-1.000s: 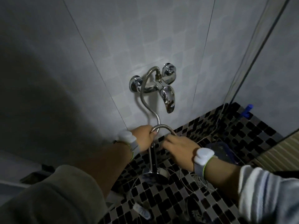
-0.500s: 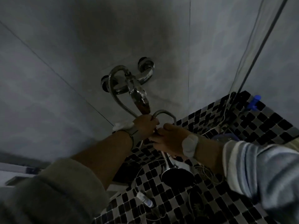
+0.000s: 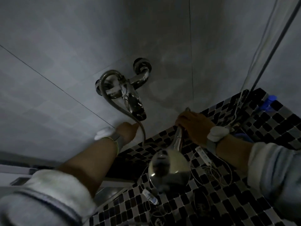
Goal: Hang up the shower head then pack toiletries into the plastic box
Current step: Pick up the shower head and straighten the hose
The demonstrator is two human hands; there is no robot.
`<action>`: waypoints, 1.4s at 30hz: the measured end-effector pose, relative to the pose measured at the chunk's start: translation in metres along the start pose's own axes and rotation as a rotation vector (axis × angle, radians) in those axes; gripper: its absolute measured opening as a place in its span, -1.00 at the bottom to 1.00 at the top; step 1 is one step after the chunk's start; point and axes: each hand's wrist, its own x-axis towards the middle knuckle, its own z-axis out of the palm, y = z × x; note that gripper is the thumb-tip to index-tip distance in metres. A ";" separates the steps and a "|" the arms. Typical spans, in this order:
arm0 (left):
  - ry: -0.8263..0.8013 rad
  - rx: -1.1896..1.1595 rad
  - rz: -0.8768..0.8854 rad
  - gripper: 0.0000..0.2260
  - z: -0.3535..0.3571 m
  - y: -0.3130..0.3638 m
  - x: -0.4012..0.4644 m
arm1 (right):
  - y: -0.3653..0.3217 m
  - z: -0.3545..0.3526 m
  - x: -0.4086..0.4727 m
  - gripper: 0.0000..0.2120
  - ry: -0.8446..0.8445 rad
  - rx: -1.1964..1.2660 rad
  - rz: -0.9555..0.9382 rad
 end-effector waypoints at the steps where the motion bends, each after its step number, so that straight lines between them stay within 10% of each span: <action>1: 0.020 -0.013 0.002 -0.53 -0.004 -0.001 0.005 | 0.004 0.001 -0.002 -0.78 -0.012 0.047 0.065; 12: -0.032 -0.420 0.086 -0.77 0.013 0.002 0.001 | 0.018 0.053 0.002 -0.59 -0.157 1.174 0.898; 18: -0.043 -0.485 0.094 -0.91 0.024 -0.012 -0.006 | -0.004 0.062 0.020 -0.58 -0.234 1.114 0.933; 28: 0.010 -0.443 0.155 -0.56 0.024 -0.041 -0.020 | -0.060 0.070 0.060 -0.81 -0.101 1.322 0.924; 42: -0.003 -0.198 0.248 -0.68 0.008 -0.071 -0.029 | -0.140 0.080 0.083 -0.82 -0.557 1.001 0.585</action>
